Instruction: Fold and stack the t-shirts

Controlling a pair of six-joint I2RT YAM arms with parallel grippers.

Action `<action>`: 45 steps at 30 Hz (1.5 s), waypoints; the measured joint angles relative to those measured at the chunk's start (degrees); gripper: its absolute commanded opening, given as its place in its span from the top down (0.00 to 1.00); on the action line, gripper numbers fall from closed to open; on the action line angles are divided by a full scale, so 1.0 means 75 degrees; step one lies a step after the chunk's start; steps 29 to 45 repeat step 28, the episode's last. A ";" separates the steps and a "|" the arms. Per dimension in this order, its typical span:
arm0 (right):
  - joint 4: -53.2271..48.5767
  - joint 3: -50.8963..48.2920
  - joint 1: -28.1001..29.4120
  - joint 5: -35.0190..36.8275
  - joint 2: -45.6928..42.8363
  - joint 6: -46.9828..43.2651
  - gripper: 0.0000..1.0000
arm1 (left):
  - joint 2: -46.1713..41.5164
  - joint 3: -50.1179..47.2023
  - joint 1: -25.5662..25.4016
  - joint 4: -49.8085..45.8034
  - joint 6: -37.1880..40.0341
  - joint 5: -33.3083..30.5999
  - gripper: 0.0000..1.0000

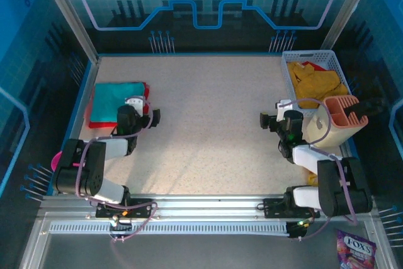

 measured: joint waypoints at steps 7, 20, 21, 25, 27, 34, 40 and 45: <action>0.2028 -0.0102 -0.0038 -0.0373 0.1670 0.0003 0.00 | 0.0393 -0.0495 0.0055 0.1300 -0.0189 -0.0128 0.01; 0.2241 0.0047 -0.0023 -0.0245 0.1702 -0.0073 0.00 | 0.0393 -0.0358 0.0070 0.1364 -0.0341 -0.0440 0.01; 0.2229 0.0079 -0.0023 -0.0321 0.1705 -0.0117 0.00 | 0.0393 -0.0358 0.0070 0.1364 -0.0341 -0.0443 0.01; 0.2221 0.0160 -0.0012 -0.0513 0.1705 -0.0178 0.00 | 0.0396 -0.0358 0.0070 0.1364 -0.0341 -0.0443 0.01; 0.2206 0.0181 -0.0012 -0.0551 0.1705 -0.0178 0.00 | 0.0396 -0.0358 0.0070 0.1364 -0.0341 -0.0443 0.01; 0.2203 0.0187 -0.0012 -0.0565 0.1705 -0.0178 0.00 | 0.0396 -0.0358 0.0070 0.1364 -0.0341 -0.0443 0.01; 0.2203 0.0187 -0.0012 -0.0565 0.1705 -0.0178 0.00 | 0.0396 -0.0358 0.0070 0.1364 -0.0341 -0.0443 0.01; 0.2203 0.0187 -0.0012 -0.0565 0.1705 -0.0178 0.00 | 0.0396 -0.0358 0.0070 0.1364 -0.0341 -0.0443 0.01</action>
